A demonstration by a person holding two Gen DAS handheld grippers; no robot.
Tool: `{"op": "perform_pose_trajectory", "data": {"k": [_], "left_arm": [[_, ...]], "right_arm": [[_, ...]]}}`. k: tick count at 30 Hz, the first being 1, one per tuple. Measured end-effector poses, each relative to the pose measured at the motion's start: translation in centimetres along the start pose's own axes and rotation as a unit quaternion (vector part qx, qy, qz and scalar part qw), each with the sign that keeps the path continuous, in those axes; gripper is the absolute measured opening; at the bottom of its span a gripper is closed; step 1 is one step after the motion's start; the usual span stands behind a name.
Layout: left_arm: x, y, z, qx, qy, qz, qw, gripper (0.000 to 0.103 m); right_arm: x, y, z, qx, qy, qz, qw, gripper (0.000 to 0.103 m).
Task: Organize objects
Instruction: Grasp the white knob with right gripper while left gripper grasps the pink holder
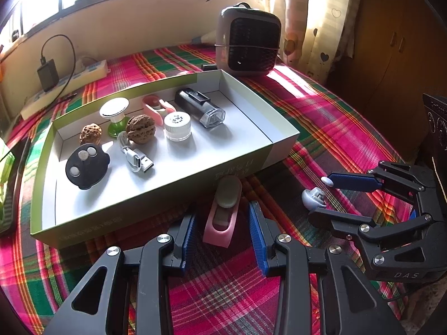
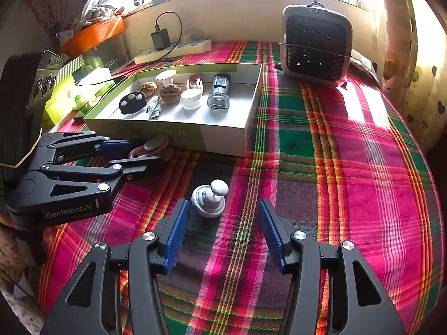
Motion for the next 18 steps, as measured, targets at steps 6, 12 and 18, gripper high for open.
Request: {"op": "perform_pose_trajectory", "data": {"k": [6,12,18], "left_arm": [[0.0,-0.2,-0.1,0.009,-0.002,0.001,1.0,0.034],[0.1,-0.1,-0.2,0.01,-0.004,0.008,0.9999,0.034],[0.1,-0.2,-0.2,0.019,-0.005,0.005,0.9998,0.032]], "right_arm": [[0.6,0.6,-0.6,0.001,0.002,0.011,1.0,0.053],[0.7,1.5,-1.1,-0.025,0.007,0.045,0.999,0.053],[0.7,1.8,-1.2,-0.029,0.006,0.053,0.998,0.052]]}}
Point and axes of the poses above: each gripper's, at about its wrist camera, not at the fingertips, and z roughly against the way its jaws point, y to its left, x to its top, the point moved 3 cm from there along -z, roughly the way its jaws point, and after that the axes turned 3 degrees about -z, right-handed, at the moved point
